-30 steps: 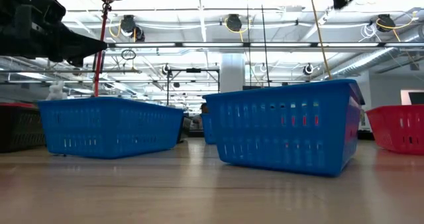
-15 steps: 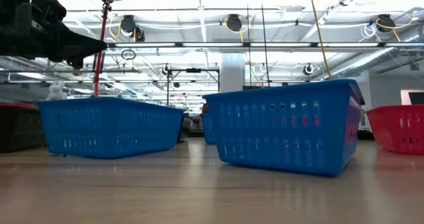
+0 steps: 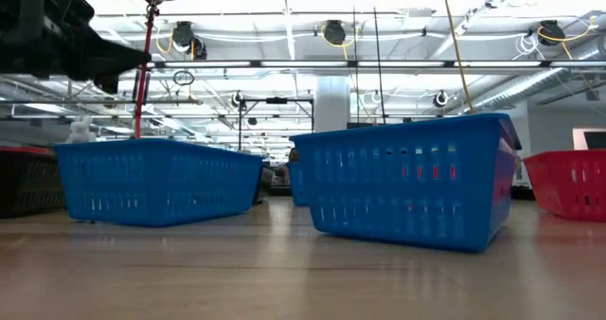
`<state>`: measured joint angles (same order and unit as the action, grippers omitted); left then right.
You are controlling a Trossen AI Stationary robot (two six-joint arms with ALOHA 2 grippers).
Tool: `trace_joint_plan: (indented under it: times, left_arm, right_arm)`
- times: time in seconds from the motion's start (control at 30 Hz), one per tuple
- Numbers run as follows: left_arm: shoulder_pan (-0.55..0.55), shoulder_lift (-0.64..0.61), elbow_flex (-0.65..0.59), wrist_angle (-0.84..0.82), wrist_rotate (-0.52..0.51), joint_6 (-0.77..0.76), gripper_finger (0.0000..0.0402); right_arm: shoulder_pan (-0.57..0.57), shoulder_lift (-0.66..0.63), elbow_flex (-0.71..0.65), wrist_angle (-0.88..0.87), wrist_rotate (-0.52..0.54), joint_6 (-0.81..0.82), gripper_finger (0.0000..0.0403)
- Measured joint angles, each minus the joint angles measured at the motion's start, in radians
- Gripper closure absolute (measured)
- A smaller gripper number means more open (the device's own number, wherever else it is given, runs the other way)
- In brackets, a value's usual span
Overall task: Stack baskets by color
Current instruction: Stack the middle right red bin on the top red bin
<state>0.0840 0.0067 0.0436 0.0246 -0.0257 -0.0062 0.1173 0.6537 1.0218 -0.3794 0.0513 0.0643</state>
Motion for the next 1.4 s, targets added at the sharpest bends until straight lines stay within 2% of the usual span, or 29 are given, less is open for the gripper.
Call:
trace_joint_plan:
  times: [0.17, 0.3, 0.43, 0.67, 0.8, 0.93, 1.23, 1.4]
  left_arm:
    - [-0.031, 0.020, 0.079, -0.001, 0.000, -0.024, 0.0399]
    - [-0.066, 0.097, 0.204, -0.076, -0.002, -0.043, 0.0400]
    - [-0.090, 0.224, 0.394, -0.172, -0.027, -0.043, 0.0400]
    - [-0.119, 0.496, 0.795, -0.396, -0.028, -0.050, 0.0400]
    - [-0.141, 0.626, 0.940, -0.499, -0.027, -0.051, 0.0400]
    - [-0.181, 0.718, 0.986, -0.519, -0.027, -0.045, 0.0394]
    - [-0.254, 0.879, 0.950, -0.379, -0.053, 0.044, 0.0398]
    - [-0.258, 0.953, 0.948, -0.366, -0.070, 0.087, 0.0389]
  right_arm:
    - [0.000, 0.010, 0.000, 0.000, 0.000, 0.000, 0.0403]
    - [0.000, 0.022, 0.000, 0.000, 0.000, 0.000, 0.0403]
    - [0.000, 0.032, 0.000, -0.001, 0.000, 0.000, 0.0403]
    - [0.000, 0.048, 0.000, -0.012, 0.000, 0.019, 0.0403]
    - [0.000, 0.058, 0.000, -0.040, 0.000, 0.045, 0.0403]
    - [0.000, 0.073, 0.000, -0.081, 0.000, 0.081, 0.0403]
    - [0.001, 0.111, -0.001, -0.178, 0.000, 0.237, 0.0403]
    - [0.013, 0.135, -0.001, -0.186, 0.001, 0.338, 0.0403]
